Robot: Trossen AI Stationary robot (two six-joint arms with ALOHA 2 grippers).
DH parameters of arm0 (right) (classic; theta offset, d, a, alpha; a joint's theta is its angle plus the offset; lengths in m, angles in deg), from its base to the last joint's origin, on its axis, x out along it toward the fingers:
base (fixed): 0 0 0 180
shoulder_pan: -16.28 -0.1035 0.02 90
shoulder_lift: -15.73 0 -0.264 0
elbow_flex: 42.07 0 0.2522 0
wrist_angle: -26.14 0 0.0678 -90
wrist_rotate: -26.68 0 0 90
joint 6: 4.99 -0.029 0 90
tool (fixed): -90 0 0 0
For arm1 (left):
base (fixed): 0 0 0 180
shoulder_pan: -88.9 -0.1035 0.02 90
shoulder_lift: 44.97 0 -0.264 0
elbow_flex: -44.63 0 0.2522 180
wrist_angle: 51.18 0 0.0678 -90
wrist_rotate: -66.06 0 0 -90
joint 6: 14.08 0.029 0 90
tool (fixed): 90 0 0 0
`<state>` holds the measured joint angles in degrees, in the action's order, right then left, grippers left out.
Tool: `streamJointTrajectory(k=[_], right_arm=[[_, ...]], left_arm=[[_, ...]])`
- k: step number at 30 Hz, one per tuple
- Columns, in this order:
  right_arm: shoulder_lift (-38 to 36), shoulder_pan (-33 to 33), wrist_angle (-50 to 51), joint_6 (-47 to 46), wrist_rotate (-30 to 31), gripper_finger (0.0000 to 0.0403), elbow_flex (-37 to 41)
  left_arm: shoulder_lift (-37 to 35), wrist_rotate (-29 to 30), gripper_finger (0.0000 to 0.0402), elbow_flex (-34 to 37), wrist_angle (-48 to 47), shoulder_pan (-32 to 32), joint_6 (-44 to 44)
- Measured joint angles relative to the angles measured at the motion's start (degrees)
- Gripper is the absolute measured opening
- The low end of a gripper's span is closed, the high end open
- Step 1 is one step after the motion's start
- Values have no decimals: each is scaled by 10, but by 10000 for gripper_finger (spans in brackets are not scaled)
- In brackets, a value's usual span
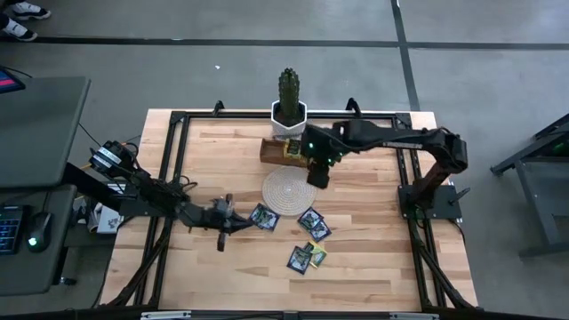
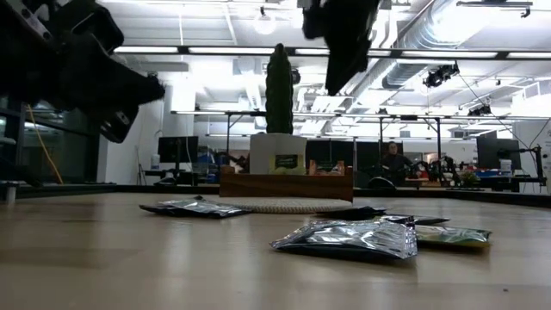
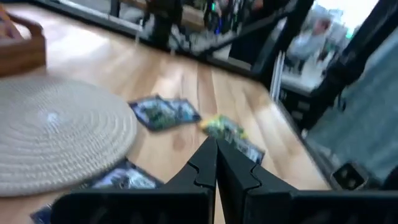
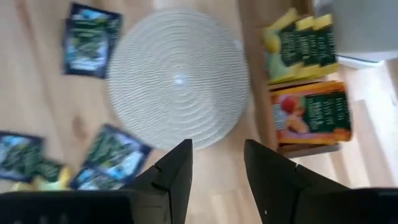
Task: Pick & Place Tea
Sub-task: Put the yellow tea bag into the middle compartment of the wooden organizer
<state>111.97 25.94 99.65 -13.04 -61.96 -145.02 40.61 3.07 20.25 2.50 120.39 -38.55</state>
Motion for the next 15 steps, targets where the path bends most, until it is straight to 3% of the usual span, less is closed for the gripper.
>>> streamJointTrajectory(k=[8,15], right_arm=[[-11,-92,11,-98,33,133,2],[-22,-183,-63,-245,63,117,114]], left_arm=[[0,-28,0,-58,-113,0,-1],[0,-44,0,-63,-124,-1,-4]])
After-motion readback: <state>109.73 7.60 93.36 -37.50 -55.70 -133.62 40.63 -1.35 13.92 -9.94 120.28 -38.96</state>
